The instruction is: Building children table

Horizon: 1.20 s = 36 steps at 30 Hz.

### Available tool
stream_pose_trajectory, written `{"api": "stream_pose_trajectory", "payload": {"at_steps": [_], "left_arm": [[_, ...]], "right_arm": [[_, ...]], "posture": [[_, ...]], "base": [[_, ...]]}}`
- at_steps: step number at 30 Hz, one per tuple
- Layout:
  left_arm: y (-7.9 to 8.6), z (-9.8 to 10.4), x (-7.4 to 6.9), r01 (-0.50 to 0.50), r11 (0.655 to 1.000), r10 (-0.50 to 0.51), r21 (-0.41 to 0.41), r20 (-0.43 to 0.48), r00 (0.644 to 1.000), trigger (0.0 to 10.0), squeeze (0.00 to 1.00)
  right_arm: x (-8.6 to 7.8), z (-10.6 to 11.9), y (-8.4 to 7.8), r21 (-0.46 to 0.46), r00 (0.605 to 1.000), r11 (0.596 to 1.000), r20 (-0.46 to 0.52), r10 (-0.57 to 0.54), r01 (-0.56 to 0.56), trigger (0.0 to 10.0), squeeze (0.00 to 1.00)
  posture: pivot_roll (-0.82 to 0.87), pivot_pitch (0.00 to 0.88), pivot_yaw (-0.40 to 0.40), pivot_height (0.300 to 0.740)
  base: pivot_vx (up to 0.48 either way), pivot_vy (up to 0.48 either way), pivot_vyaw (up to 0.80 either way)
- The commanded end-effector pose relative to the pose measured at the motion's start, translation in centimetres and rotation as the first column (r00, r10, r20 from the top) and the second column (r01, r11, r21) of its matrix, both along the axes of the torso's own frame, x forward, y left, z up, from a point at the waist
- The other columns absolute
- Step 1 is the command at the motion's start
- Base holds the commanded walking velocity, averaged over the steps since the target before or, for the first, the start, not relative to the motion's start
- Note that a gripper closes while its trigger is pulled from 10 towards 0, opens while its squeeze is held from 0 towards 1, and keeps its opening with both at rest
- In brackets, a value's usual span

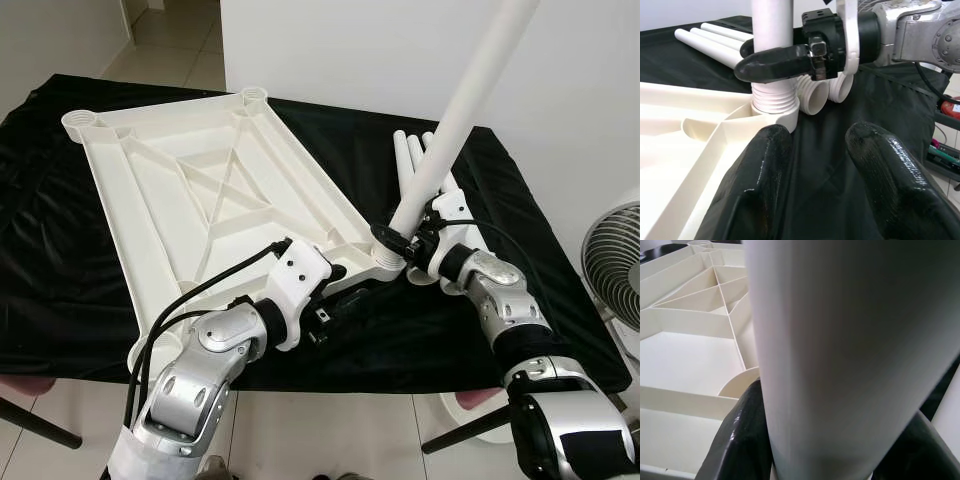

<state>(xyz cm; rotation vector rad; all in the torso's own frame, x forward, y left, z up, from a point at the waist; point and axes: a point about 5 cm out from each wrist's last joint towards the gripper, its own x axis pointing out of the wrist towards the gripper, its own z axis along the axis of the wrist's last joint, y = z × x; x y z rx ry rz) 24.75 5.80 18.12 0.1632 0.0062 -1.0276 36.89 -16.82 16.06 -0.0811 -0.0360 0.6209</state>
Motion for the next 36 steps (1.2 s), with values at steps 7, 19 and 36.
{"api": "stream_pose_trajectory", "payload": {"at_steps": [7, 19, 36], "left_arm": [[-0.2, -0.6, 0.2, -0.055, 0.998, 0.055, -0.001, -0.018, 0.998, 10.0, 0.00], [-0.4, -0.9, 0.1, -0.044, 0.999, 0.044, 0.003, -0.025, 0.999, 10.0, 0.00], [-0.4, -1.1, 0.1, -0.045, 0.999, 0.045, 0.004, -0.022, 0.999, 10.0, 0.00]], "right_arm": [[-0.7, -1.2, 2.5, 0.114, 0.983, 0.977, -0.025, -0.180, 0.182, 0.0, 0.00], [-1.7, -0.7, 4.6, 0.182, 0.916, 0.898, -0.033, -0.401, 0.400, 0.0, 0.00], [-4.4, -0.8, 6.5, 0.138, 0.798, 0.786, -0.119, -0.591, 0.603, 3.3, 0.00]], "posture": [[0.16, 0.077, -0.117, 0.740], [0.15, 0.069, -0.116, 0.740], [0.15, 0.046, -0.130, 0.740]], "base": [[0.000, 0.000, 0.00], [0.000, 0.000, 0.00], [0.000, 0.000, 0.00]]}}
